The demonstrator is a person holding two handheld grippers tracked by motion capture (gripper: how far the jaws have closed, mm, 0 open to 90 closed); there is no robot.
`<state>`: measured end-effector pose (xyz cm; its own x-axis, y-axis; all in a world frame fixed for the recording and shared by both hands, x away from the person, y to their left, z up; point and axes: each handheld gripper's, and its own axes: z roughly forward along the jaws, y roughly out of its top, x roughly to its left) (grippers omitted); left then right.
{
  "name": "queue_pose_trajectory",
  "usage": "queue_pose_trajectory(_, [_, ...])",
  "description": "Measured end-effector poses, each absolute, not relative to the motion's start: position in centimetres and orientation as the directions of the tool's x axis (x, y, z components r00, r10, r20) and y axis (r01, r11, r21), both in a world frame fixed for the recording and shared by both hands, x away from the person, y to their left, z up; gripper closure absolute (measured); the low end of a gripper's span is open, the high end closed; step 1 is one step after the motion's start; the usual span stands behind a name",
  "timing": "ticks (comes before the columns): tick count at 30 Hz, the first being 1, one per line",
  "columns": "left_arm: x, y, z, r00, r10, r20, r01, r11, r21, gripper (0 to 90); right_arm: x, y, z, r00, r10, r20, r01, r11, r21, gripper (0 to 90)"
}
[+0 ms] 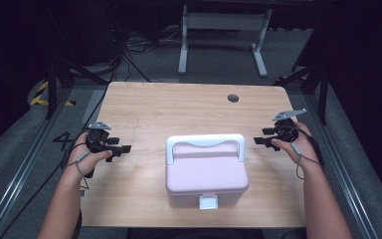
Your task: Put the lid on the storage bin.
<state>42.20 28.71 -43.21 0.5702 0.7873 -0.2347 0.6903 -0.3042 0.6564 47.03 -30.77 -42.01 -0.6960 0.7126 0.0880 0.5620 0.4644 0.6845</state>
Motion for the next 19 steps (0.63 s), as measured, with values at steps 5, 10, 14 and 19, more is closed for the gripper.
queue_pose_trajectory(5, [42.4, 28.6, -43.6, 0.571, 0.788, -0.231, 0.701, -0.320, 0.637, 31.1, 47.4, -30.2, -43.4, -0.687, 0.720, 0.100, 0.590, 0.472, 0.655, 38.3])
queue_pose_trajectory(10, [42.6, 28.3, -44.0, 0.576, 0.785, -0.229, 0.710, -0.342, 0.615, 30.8, 47.6, -29.6, -44.7, -0.680, 0.724, 0.115, 0.618, 0.481, 0.622, 38.3])
queue_pose_trajectory(14, [42.6, 27.9, -44.0, 0.584, 0.778, -0.232, 0.709, -0.350, 0.612, 30.5, 47.6, -29.3, -45.2, -0.682, 0.725, 0.099, 0.619, 0.499, 0.606, 38.2])
queue_pose_trajectory(19, [42.6, 27.6, -43.6, 0.606, 0.763, -0.225, 0.682, -0.353, 0.640, 33.3, 47.6, -29.1, -45.3, -0.685, 0.721, 0.102, 0.619, 0.502, 0.604, 38.2])
